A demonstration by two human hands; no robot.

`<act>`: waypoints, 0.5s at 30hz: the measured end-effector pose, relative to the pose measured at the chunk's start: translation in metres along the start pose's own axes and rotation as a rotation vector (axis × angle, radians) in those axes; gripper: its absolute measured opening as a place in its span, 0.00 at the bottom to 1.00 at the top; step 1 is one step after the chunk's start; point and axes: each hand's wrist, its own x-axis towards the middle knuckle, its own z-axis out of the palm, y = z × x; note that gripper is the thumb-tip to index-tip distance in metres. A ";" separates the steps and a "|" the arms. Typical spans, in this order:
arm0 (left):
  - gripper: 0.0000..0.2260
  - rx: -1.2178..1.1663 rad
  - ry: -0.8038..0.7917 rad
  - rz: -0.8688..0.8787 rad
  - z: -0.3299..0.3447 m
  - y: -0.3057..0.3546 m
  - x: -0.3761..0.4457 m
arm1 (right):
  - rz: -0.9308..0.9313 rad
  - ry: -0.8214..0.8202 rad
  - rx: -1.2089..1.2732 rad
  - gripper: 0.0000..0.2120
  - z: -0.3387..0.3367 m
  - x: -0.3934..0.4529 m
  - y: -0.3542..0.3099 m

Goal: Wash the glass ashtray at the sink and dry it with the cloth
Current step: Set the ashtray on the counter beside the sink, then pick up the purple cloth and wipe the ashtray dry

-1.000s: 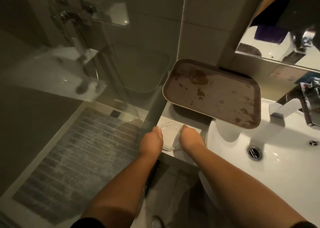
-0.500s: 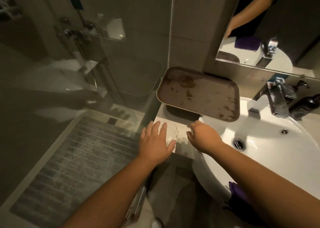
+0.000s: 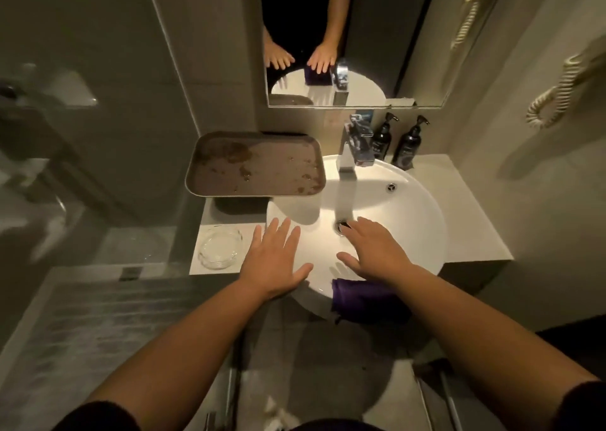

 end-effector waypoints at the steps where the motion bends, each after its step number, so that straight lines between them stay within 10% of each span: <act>1: 0.39 0.002 -0.010 0.015 0.001 0.007 0.001 | 0.004 -0.002 0.008 0.29 0.001 -0.008 0.006; 15: 0.41 0.023 -0.134 0.330 0.030 0.102 -0.011 | -0.198 -0.195 0.184 0.36 0.041 -0.079 0.056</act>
